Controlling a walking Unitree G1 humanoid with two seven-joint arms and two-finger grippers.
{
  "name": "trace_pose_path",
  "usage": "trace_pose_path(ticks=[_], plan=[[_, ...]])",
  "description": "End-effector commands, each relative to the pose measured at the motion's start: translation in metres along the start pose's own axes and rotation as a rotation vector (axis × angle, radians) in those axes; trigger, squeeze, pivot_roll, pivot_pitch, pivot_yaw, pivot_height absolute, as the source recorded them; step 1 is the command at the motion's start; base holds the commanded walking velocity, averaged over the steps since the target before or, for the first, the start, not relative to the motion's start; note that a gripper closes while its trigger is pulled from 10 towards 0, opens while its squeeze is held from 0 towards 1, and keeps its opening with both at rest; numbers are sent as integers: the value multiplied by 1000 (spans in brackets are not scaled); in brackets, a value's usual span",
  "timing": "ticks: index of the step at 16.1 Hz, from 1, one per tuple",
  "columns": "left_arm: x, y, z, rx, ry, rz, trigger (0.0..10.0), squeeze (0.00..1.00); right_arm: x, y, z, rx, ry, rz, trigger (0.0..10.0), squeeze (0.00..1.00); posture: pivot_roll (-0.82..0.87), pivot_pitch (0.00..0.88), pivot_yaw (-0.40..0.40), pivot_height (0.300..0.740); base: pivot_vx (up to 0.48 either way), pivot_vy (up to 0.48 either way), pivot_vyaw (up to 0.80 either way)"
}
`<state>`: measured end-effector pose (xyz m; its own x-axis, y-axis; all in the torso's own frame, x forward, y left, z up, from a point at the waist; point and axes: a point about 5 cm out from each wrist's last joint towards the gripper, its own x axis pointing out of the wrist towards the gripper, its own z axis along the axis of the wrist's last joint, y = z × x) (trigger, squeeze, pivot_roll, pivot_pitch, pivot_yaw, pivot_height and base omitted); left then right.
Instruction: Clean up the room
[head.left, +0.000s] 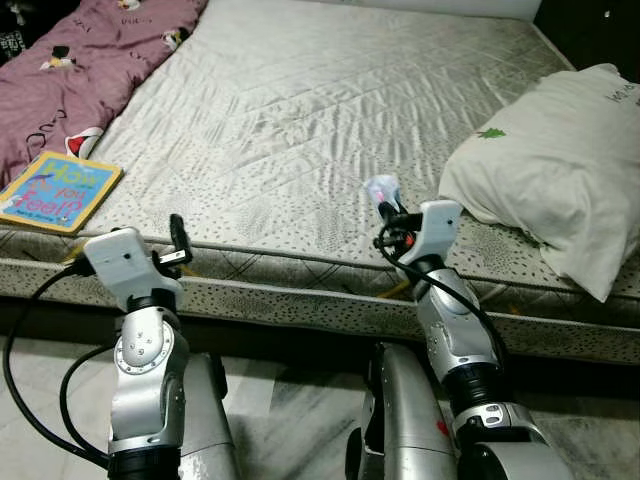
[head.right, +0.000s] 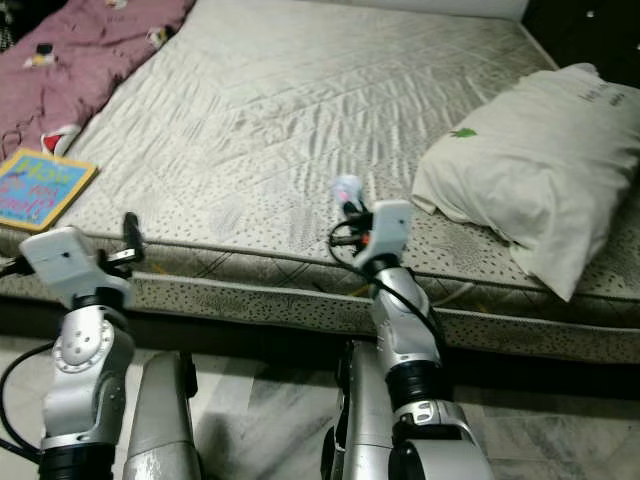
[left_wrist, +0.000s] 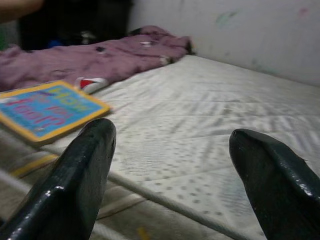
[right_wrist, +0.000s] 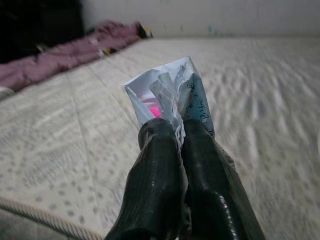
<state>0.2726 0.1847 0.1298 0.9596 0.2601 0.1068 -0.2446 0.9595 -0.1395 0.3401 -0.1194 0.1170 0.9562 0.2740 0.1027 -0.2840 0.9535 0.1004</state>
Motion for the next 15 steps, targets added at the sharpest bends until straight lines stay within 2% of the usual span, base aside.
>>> trace_pose_path(ticks=[1,3,6,11,15], plan=[[0,-4,-1,4,9,-23,10000,0,7,6,12,-22,-43,26,10000,0,84,0,-32,489,0,0,0],[1,-4,2,10,-8,-19,10000,0,16,19,18,-12,-54,51,10000,0,102,0,-40,513,0,0,0],[-2,8,-2,10,7,33,10000,0,12,30,23,4,-56,73,10000,0,102,0,-52,553,0,0,0],[4,3,0,23,9,-8,10000,0,13,31,22,-12,-51,66,10000,0,94,0,-39,621,0,0,0],[3,-2,0,32,4,-43,10000,0,13,29,24,-23,-41,54,10000,0,104,0,-40,665,0,0,0]])
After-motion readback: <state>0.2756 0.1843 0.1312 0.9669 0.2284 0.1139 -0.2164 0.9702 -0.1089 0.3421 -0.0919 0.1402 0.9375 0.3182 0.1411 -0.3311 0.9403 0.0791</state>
